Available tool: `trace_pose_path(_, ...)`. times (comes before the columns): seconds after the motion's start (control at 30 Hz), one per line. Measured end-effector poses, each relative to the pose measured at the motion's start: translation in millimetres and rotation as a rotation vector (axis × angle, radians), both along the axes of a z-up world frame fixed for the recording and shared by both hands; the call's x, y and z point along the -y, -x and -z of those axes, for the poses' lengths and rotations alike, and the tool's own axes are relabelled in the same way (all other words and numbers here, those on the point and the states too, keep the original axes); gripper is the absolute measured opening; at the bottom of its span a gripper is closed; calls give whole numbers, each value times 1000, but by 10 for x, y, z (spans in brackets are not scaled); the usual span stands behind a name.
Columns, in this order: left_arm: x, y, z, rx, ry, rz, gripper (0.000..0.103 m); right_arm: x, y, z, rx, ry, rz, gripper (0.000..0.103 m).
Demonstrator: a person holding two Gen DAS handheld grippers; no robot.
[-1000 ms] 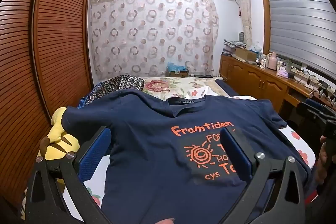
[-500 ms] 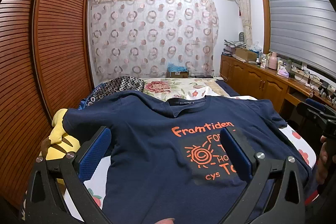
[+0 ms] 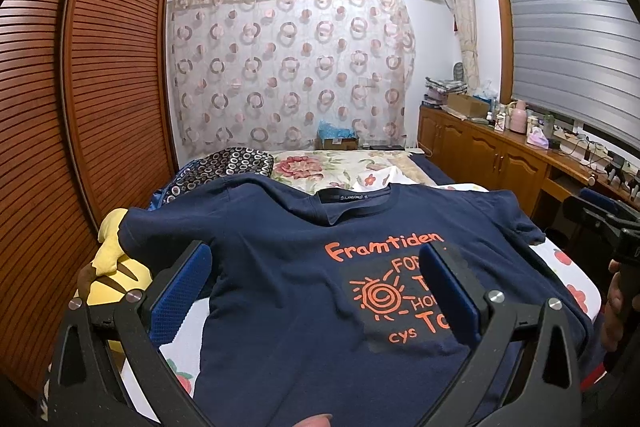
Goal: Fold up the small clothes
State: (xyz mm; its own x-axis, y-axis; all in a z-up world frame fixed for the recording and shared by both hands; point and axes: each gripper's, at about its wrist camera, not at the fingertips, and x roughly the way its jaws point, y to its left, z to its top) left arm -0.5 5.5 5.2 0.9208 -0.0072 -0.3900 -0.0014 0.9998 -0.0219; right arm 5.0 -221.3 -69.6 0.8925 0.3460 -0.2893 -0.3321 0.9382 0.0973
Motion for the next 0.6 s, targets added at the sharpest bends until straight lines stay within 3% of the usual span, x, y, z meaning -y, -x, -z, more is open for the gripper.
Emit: trace_pose_path(0.6, 3, 25, -19, 3, -4, 0, 103, -8, -11, 9, 3, -4, -2, 103)
